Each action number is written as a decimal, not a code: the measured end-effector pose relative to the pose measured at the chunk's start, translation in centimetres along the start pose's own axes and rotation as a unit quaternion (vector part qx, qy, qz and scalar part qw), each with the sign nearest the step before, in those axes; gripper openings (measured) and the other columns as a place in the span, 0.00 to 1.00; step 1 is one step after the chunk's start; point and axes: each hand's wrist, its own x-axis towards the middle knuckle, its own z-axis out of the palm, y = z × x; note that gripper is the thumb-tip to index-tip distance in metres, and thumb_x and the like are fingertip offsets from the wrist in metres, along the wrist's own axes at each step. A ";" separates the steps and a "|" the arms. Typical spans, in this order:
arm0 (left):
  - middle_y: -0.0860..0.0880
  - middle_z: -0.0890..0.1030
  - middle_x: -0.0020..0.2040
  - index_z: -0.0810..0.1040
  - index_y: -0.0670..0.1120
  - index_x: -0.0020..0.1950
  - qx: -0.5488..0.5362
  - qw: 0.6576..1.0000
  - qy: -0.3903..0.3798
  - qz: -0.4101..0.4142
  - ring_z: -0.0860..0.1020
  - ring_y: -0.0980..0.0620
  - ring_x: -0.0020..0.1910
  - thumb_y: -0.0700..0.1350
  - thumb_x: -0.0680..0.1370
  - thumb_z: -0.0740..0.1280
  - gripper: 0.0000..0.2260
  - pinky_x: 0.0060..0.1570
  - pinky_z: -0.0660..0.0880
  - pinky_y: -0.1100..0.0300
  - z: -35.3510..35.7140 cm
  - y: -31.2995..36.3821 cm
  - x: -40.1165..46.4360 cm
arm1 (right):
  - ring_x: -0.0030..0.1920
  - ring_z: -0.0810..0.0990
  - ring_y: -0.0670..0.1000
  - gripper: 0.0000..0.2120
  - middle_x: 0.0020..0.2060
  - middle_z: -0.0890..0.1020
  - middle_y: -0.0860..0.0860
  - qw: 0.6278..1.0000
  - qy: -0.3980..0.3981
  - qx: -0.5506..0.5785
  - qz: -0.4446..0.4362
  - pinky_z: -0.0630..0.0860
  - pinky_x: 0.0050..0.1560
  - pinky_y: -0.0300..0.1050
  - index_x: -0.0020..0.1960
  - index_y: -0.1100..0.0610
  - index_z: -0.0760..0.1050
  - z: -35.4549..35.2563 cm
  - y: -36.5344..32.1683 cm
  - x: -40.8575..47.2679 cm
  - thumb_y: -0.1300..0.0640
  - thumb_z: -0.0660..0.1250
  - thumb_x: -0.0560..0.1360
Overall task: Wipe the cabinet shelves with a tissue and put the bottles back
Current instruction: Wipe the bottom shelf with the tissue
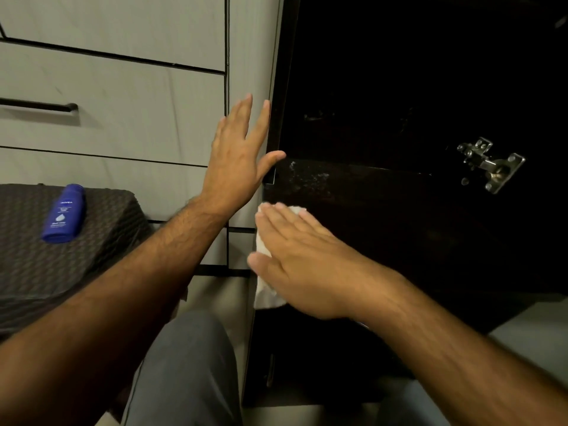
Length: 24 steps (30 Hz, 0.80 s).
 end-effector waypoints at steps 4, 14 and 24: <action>0.40 0.52 0.80 0.53 0.48 0.80 -0.004 1.000 -0.006 -0.003 0.51 0.42 0.78 0.60 0.81 0.56 0.31 0.75 0.54 0.43 -0.1 -0.4 0.1 | 0.73 0.30 0.38 0.31 0.76 0.35 0.39 0.999 -0.042 0.005 0.028 0.30 0.72 0.44 0.77 0.45 0.34 -0.9 2.9 -2.1 0.36 0.38 0.79; 0.39 0.53 0.79 0.56 0.47 0.79 -0.022 1.000 0.014 -0.002 0.52 0.42 0.79 0.59 0.82 0.54 0.29 0.75 0.54 0.42 -1.9 -1.3 1.9 | 0.76 0.34 0.41 0.30 0.78 0.39 0.43 0.999 -0.038 0.005 -0.034 0.32 0.75 0.47 0.79 0.50 0.39 -1.6 3.2 2.8 0.41 0.43 0.82; 0.41 0.53 0.80 0.54 0.47 0.80 -0.076 0.994 -0.057 -0.058 0.52 0.43 0.79 0.63 0.80 0.53 0.32 0.75 0.55 0.43 -1.7 -1.7 2.5 | 0.75 0.31 0.40 0.31 0.78 0.37 0.43 0.999 -0.004 0.047 -0.011 0.29 0.72 0.44 0.79 0.51 0.36 -1.6 3.6 4.8 0.40 0.40 0.81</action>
